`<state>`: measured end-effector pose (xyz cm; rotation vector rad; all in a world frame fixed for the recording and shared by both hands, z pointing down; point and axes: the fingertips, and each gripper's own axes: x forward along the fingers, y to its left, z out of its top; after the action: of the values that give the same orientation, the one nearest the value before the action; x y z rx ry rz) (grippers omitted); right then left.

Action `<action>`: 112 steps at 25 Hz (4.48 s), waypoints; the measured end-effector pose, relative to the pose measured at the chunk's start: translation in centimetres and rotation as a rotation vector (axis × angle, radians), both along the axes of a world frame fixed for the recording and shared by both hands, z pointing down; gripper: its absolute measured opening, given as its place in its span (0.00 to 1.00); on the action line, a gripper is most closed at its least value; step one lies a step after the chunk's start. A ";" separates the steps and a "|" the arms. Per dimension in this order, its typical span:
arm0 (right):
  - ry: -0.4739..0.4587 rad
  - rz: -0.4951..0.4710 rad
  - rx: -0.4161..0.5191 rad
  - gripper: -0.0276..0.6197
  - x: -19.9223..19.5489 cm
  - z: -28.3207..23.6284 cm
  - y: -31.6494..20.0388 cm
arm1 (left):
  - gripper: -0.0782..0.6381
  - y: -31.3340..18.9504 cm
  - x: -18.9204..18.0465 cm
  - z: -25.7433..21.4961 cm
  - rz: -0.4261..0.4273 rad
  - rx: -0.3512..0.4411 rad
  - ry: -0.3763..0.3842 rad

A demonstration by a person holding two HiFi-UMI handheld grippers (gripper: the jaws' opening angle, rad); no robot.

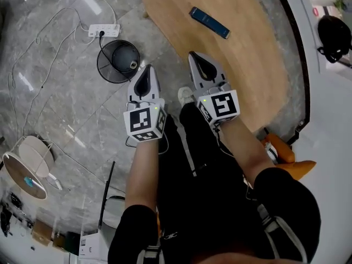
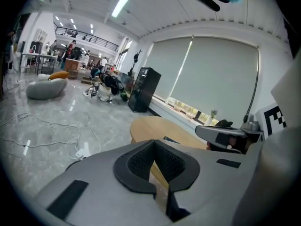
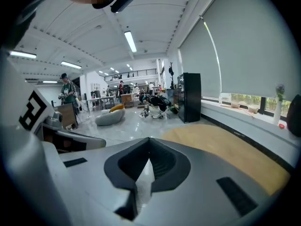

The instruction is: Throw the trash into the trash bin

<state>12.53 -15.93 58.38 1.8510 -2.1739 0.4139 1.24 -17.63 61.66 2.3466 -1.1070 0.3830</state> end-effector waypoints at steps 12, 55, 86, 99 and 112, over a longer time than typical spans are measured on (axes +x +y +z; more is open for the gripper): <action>0.053 -0.014 -0.116 0.06 13.6 5.1 1.1 | 0.12 1.2 11.8 1.4 0.034 -0.041 -0.037; -0.074 -0.268 -0.319 0.36 4.7 6.5 -0.7 | 0.12 0.4 6.8 2.9 -0.104 -0.063 -0.027; 0.145 -0.393 -1.079 0.36 -26.6 39.2 -7.8 | 0.12 1.4 -26.8 15.6 -0.387 -0.177 -0.028; 0.241 -0.527 -0.906 0.39 -28.2 41.2 -9.7 | 0.12 3.5 -29.5 19.3 -0.421 -0.212 -0.033; -0.091 -0.405 -0.266 0.06 -26.7 9.3 -5.9 | 0.12 1.4 -25.5 3.7 -0.387 -0.100 -0.045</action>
<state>-14.22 -21.86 67.67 1.2398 -2.3421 0.6686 -24.30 -16.28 65.40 1.9868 -1.4902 0.3396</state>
